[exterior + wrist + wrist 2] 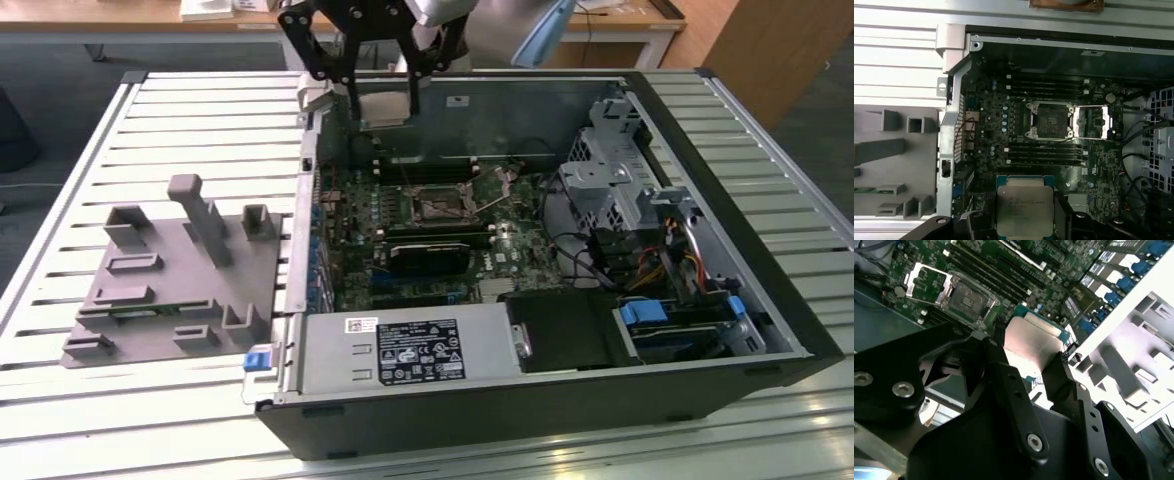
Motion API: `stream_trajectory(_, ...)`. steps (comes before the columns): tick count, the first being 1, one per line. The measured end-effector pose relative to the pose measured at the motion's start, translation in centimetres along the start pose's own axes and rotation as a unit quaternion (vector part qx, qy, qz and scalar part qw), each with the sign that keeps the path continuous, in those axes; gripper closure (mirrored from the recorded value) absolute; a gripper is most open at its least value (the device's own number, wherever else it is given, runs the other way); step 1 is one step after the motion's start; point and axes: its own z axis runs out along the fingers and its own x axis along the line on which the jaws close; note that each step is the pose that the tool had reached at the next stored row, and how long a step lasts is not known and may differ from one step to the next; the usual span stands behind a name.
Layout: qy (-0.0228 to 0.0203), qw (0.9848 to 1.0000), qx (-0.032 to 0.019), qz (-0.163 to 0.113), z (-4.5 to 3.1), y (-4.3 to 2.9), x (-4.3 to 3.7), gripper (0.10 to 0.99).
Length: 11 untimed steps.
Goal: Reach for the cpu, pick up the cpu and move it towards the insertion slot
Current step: 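Pick up the cpu and move it towards the insertion slot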
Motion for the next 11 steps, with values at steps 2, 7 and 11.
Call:
stream_trajectory(2, 0.0016, 1.0, -0.0001, 0.0, 0.08, 0.17, -0.43, 0.545)
stream_trajectory(7, 0.0082, 1.0, -0.0002, 0.001, 0.29, 0.47, -1.48, 0.545)
stream_trajectory(11, 0.0197, 0.9998, -0.0016, 0.001, 0.48, 0.76, -2.11, 0.545)
